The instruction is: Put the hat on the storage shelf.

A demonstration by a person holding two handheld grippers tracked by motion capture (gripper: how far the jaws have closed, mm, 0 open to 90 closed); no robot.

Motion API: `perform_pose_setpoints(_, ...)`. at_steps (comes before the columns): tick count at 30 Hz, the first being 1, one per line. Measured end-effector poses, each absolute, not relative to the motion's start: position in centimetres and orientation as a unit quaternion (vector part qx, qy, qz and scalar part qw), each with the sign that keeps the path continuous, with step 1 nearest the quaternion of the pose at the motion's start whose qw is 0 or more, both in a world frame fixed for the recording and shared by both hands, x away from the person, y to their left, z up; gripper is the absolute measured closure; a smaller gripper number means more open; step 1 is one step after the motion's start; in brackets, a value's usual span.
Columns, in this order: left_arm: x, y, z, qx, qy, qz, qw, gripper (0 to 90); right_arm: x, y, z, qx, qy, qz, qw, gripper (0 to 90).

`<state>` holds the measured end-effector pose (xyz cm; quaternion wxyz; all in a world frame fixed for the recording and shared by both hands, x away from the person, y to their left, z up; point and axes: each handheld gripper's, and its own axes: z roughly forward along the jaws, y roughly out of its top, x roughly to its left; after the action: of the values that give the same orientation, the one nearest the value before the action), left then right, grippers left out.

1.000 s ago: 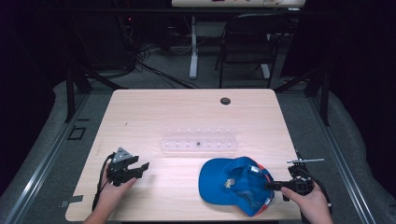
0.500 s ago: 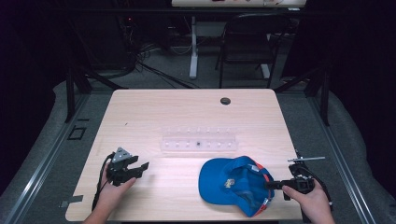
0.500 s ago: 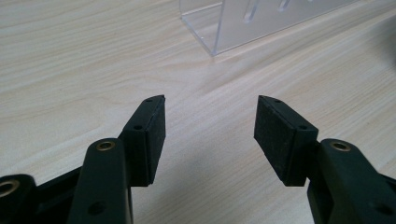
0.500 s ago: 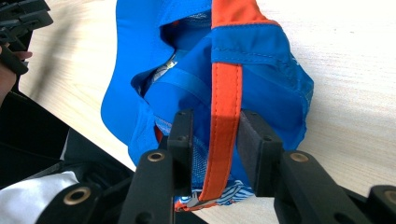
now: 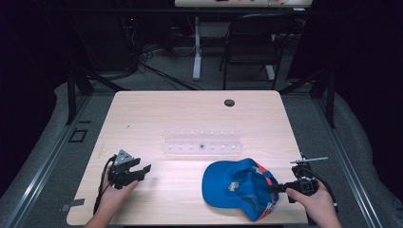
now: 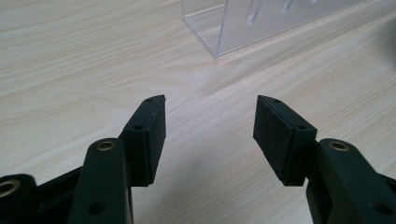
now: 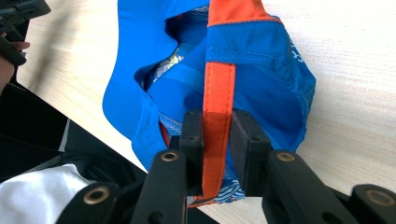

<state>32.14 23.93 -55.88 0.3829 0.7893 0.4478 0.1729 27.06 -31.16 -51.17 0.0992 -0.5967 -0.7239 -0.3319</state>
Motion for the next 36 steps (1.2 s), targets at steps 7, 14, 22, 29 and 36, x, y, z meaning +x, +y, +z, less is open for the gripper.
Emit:
perform_pose_setpoints(7,32.2,24.0,-55.9,0.788,0.45,0.174,0.383,44.2,27.2,-31.1,-51.0,-0.607,-0.718,-0.323,0.108,77.4)
perform_pose_setpoints(14,32.2,23.9,-55.9,0.79,0.447,0.172,0.382,44.2,27.6,-31.1,-50.8,-0.615,-0.714,-0.313,0.117,77.6)
perform_pose_setpoints(22,32.2,23.8,-56.0,0.791,0.448,0.168,0.381,44.3,28.5,-31.4,-50.3,-0.628,-0.704,-0.307,0.126,77.8)
perform_pose_setpoints(29,32.2,23.8,-56.0,0.793,0.447,0.168,0.379,44.3,29.4,-31.4,-48.9,-0.64,-0.692,-0.308,0.126,77.9)
perform_pose_setpoints(36,32.2,23.8,-56.0,0.792,0.447,0.168,0.38,44.3,30.4,-31.1,-47.4,-0.638,-0.702,-0.289,0.125,77.9)
